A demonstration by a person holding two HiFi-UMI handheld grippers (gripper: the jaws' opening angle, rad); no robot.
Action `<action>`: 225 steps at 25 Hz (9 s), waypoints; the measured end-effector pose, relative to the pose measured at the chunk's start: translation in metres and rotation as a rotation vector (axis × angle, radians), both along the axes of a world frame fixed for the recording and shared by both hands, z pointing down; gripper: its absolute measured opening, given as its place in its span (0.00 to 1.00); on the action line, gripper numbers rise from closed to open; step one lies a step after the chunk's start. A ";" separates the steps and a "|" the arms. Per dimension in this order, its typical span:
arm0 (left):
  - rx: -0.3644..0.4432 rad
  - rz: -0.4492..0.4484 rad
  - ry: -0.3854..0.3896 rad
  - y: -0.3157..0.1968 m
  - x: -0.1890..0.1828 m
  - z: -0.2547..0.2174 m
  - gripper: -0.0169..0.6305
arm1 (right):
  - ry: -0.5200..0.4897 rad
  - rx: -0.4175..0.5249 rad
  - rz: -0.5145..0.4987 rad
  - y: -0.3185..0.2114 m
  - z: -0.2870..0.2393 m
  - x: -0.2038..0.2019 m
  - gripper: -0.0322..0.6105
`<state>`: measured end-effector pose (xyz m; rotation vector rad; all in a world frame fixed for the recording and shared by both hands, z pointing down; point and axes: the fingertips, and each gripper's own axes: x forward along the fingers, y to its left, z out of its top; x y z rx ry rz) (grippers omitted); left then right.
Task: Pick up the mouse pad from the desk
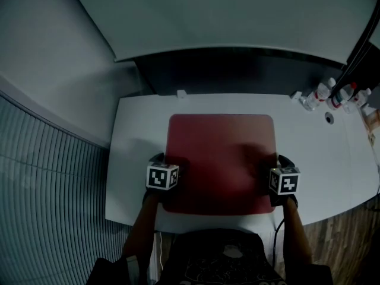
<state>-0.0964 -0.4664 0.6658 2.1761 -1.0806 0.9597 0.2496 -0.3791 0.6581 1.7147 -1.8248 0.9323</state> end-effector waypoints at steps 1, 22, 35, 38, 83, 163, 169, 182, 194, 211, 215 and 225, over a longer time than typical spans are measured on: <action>-0.003 0.005 -0.011 0.000 0.000 0.001 0.72 | 0.001 -0.006 0.001 0.000 0.002 0.000 0.59; 0.014 0.002 -0.073 0.000 0.004 0.001 0.67 | 0.079 -0.032 0.028 0.000 0.005 -0.004 0.56; 0.016 -0.046 -0.060 0.005 0.010 0.000 0.52 | 0.086 -0.016 -0.011 -0.003 0.002 -0.012 0.48; 0.014 -0.044 -0.055 0.006 0.012 -0.003 0.49 | 0.083 -0.015 -0.010 -0.003 0.003 -0.013 0.45; 0.007 -0.013 0.034 0.024 0.037 -0.027 0.12 | -0.056 0.026 -0.092 0.001 -0.024 -0.043 0.14; 0.412 0.103 0.255 0.112 0.023 -0.236 0.12 | 0.138 0.450 0.023 0.099 -0.224 -0.087 0.15; 0.440 0.069 0.260 0.133 0.026 -0.248 0.12 | 0.135 0.492 -0.002 0.116 -0.239 -0.084 0.15; 0.487 0.001 0.255 0.199 0.041 -0.276 0.13 | 0.097 0.551 -0.071 0.169 -0.266 -0.064 0.15; 0.545 -0.060 0.246 0.256 0.033 -0.280 0.13 | 0.076 0.604 -0.126 0.210 -0.266 -0.067 0.15; 0.617 -0.091 0.248 0.327 0.040 -0.302 0.12 | 0.087 0.687 -0.149 0.273 -0.289 -0.056 0.15; 0.635 -0.089 0.246 0.343 0.044 -0.307 0.13 | 0.090 0.694 -0.152 0.289 -0.292 -0.052 0.15; 0.683 -0.072 0.245 0.384 0.054 -0.325 0.13 | 0.093 0.744 -0.134 0.331 -0.307 -0.042 0.15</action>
